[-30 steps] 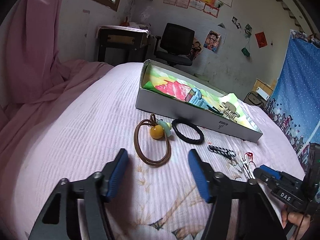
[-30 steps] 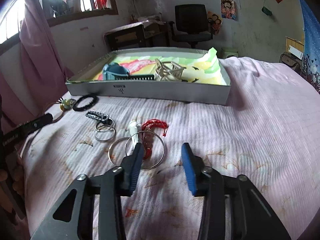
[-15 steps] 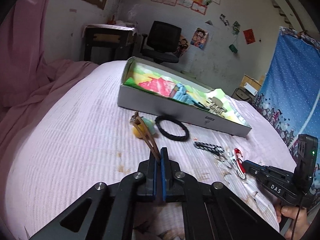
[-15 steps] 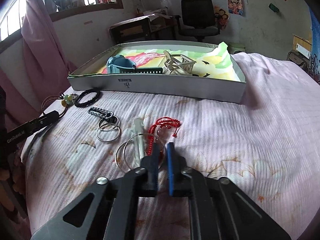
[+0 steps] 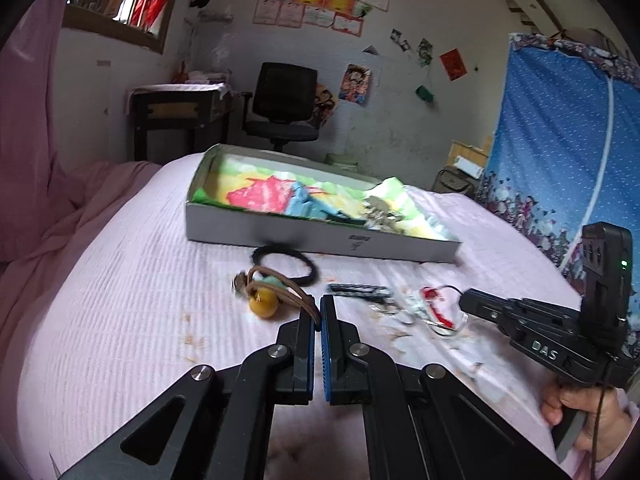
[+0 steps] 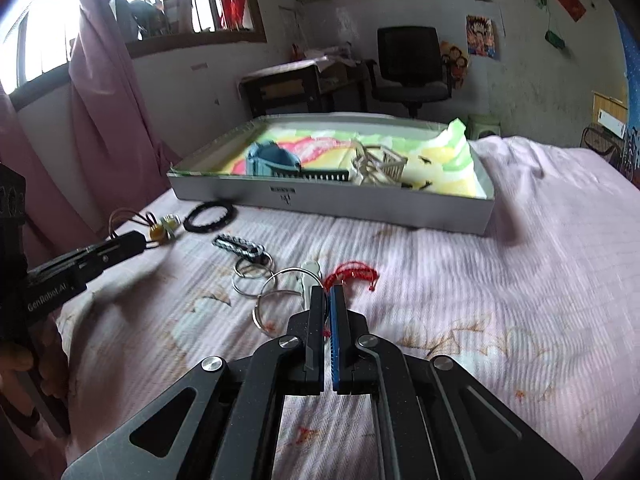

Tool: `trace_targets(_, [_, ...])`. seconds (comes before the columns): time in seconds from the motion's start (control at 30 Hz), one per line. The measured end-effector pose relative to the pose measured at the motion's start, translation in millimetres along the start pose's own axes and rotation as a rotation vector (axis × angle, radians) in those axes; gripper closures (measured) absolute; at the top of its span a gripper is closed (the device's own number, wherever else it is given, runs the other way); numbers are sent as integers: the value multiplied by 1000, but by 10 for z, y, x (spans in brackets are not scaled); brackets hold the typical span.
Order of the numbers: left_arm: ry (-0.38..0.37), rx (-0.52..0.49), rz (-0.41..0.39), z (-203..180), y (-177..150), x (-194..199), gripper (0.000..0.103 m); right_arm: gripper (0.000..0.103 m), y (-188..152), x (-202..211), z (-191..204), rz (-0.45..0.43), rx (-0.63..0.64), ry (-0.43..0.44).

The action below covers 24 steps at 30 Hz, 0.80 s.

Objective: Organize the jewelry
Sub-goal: 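Grasp the brown cord with the yellow bead with the left tool, then lower the held cord into the box and open the left tool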

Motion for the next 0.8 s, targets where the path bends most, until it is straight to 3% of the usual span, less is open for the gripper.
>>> trace_targets(0.43, [-108, -7, -41, -404, 327, 242, 100, 101, 474, 356, 234, -170, 33, 68])
trace_targets(0.8, [-135, 2, -60, -483, 884, -168, 100, 101, 1073, 283, 222, -296, 25, 113])
Point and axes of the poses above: each gripper's, at about its wrist camera, not at the fingertips, and x roughly against the way its jaws point, z to its left, y to its top, the point moved 10 cm from there along -x, roughly the way its jaws point, and after that the axes turned 12 degrees about -z, right-handed, at the moved point
